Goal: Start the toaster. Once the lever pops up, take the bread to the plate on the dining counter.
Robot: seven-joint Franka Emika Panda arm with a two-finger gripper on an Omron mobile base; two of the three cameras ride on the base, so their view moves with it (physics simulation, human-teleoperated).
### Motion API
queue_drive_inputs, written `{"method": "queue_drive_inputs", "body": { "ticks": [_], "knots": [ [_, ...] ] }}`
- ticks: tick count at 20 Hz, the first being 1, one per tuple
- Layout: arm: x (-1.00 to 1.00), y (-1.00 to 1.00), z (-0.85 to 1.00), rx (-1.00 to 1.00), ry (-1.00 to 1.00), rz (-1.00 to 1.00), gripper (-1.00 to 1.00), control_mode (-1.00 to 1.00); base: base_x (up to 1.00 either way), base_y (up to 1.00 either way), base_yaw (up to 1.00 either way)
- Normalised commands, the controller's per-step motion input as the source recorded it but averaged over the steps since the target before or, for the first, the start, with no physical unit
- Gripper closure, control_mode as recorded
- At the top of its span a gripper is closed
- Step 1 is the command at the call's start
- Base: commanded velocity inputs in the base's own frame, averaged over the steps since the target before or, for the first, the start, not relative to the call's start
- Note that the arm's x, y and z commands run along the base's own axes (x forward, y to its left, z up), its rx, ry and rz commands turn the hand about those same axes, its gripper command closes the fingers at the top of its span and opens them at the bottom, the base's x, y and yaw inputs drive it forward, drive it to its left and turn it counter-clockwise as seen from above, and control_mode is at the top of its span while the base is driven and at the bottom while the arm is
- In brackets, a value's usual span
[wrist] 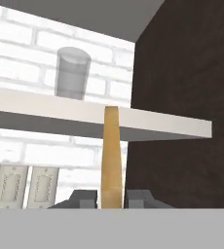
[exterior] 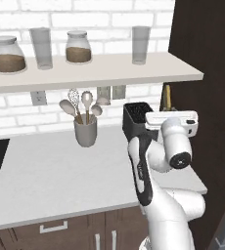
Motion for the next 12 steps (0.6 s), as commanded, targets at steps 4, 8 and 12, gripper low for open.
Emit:
{"method": "queue_drive_inputs", "body": {
  "ticks": [4, 8, 12],
  "knots": [
    [-0.78, 0.33, 0.80, 0.06, 0.38, -0.03, 1.00, -1.00, 0.00, 0.00, 0.00],
    [-0.79, 0.23, 0.54, 0.08, 0.49, -0.06, 1.00, -1.00, 0.00, 0.00, 0.00],
    [-0.78, 0.18, 0.32, 0.11, 0.55, -0.06, 1.00, -1.00, 0.00, 0.00, 0.00]
  ]
}}
